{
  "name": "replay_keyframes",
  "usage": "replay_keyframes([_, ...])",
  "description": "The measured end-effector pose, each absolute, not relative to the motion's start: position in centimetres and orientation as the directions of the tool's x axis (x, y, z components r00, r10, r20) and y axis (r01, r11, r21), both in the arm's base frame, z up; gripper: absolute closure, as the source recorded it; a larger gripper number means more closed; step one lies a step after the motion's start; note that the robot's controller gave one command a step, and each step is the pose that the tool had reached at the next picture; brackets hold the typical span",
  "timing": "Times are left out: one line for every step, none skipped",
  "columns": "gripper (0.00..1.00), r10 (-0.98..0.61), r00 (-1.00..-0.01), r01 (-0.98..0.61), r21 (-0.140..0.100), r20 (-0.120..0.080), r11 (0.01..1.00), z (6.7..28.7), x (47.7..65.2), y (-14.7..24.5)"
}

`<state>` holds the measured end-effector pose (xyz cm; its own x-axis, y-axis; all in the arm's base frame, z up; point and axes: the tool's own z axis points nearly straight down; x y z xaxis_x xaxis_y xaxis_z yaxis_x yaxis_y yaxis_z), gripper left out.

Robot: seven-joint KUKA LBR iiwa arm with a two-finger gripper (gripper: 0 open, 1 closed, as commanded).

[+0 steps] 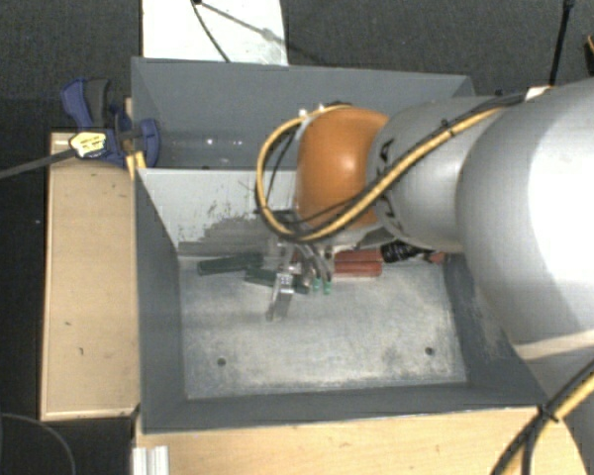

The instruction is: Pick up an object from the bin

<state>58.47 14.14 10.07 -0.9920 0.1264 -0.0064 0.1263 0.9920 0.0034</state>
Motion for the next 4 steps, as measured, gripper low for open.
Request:
replay_keyframes([0.0, 0.332, -0.943, 0.332, 0.0, 0.0, 0.943, 7.0, 59.1, 14.5])
replay_keyframes([0.0, 0.358, -0.934, 0.358, 0.005, -0.006, 0.934, 7.1, 58.8, 17.3])
replay_keyframes([1.0, 0.357, -0.934, 0.357, 0.004, -0.006, 0.934, 7.1, 58.8, 17.2])
replay_keyframes([1.0, 0.353, -0.935, 0.353, 0.005, -0.007, 0.935, 11.4, 59.0, 17.2])
